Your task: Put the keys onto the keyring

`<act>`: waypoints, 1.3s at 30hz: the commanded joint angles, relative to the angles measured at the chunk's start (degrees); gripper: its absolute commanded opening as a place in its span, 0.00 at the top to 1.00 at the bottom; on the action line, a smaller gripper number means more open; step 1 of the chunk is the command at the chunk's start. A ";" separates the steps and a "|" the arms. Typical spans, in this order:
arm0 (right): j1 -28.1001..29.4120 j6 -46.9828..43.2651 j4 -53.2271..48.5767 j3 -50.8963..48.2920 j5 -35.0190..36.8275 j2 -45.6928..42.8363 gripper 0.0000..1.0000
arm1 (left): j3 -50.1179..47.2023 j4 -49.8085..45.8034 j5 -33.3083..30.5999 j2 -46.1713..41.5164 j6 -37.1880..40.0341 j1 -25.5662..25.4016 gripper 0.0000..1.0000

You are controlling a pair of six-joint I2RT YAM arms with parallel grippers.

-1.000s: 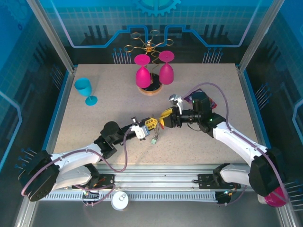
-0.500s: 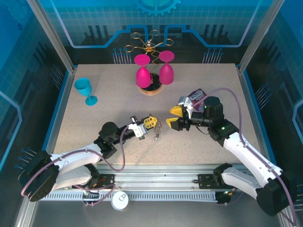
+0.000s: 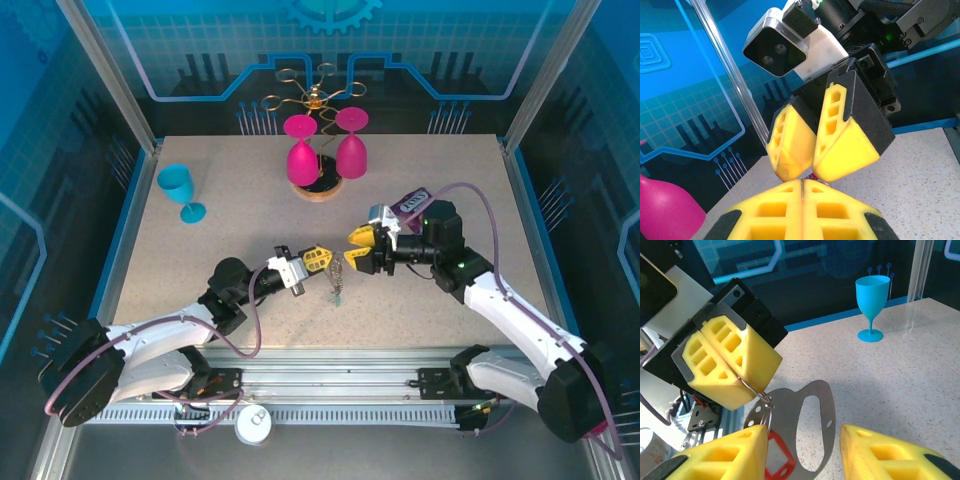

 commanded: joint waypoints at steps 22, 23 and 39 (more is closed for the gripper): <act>1.55 -6.42 1.20 -0.91 -1.49 -5.36 0.52 | 0.96 4.97 2.30 -0.12 -1.32 0.37 1.00; 2.15 -8.41 2.29 -0.95 -1.97 -4.92 0.54 | 0.99 4.93 2.39 -0.13 -1.45 0.36 1.00; 5.23 -17.32 9.04 -0.57 -1.84 2.96 0.71 | 1.36 5.08 2.88 0.80 -1.86 0.31 1.00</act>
